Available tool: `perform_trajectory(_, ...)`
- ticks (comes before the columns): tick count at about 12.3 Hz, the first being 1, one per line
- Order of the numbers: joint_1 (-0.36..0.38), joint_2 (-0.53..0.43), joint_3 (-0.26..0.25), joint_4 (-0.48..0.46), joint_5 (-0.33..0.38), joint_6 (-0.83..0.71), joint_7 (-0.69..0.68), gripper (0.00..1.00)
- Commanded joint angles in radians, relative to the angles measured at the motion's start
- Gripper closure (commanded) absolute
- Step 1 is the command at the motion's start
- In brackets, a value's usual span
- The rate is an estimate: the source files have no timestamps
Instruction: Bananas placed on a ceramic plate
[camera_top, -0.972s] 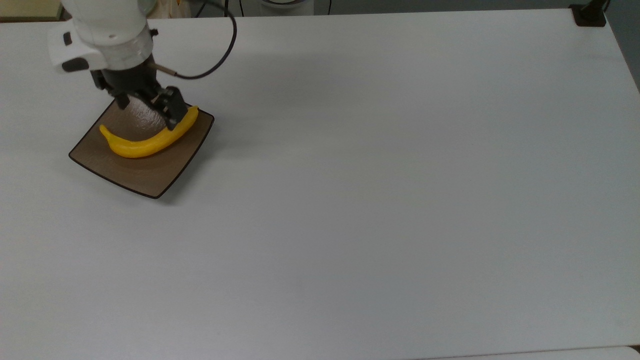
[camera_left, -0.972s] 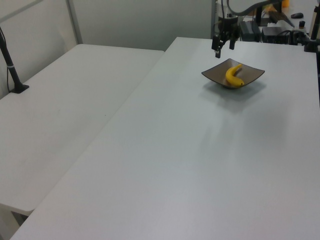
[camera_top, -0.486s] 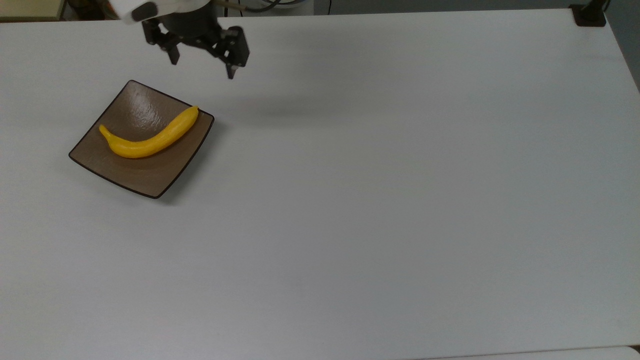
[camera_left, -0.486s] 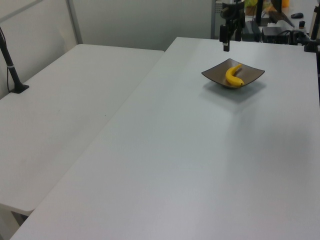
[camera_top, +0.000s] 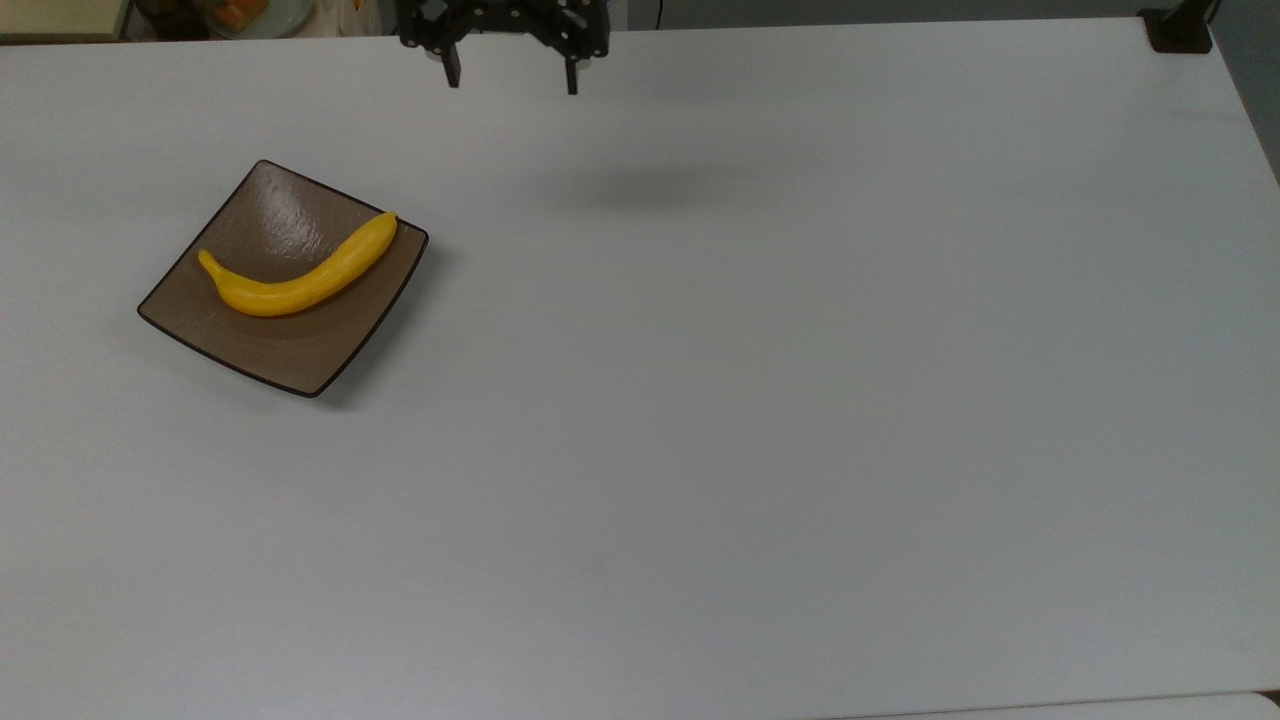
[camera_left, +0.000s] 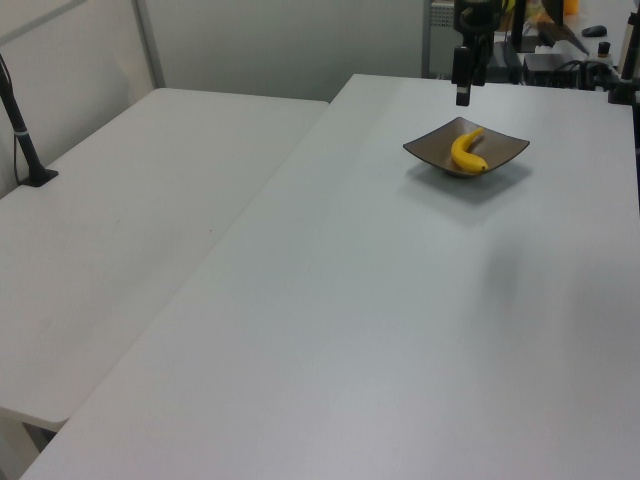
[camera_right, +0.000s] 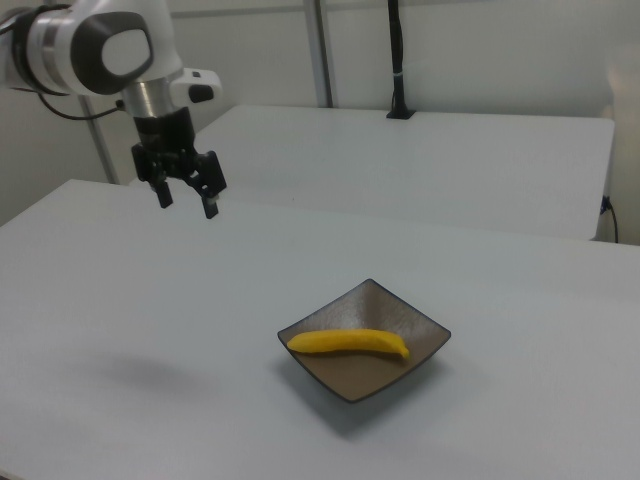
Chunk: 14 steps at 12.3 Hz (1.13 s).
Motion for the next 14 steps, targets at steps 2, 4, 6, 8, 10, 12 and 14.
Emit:
perform_trajectory(2, -0.011, -0.044, 0.098, -0.088, 0.003, 0.036, -0.028, 0.0)
perform_trajectory(4, -0.011, -0.044, 0.101, -0.103, 0.002, 0.046, -0.025, 0.0)
perform_trajectory(6, -0.032, -0.045, 0.101, -0.11, 0.015, 0.088, -0.022, 0.0)
perform_trajectory(8, -0.032, -0.053, 0.095, -0.114, 0.015, 0.09, -0.008, 0.0)
perform_trajectory(10, -0.034, -0.052, 0.09, -0.114, 0.015, 0.09, -0.008, 0.0)
perform_trajectory(12, -0.038, -0.053, 0.09, -0.111, 0.015, 0.09, -0.008, 0.0)
perform_trajectory(14, -0.054, -0.053, 0.09, -0.111, 0.015, 0.092, -0.014, 0.0)
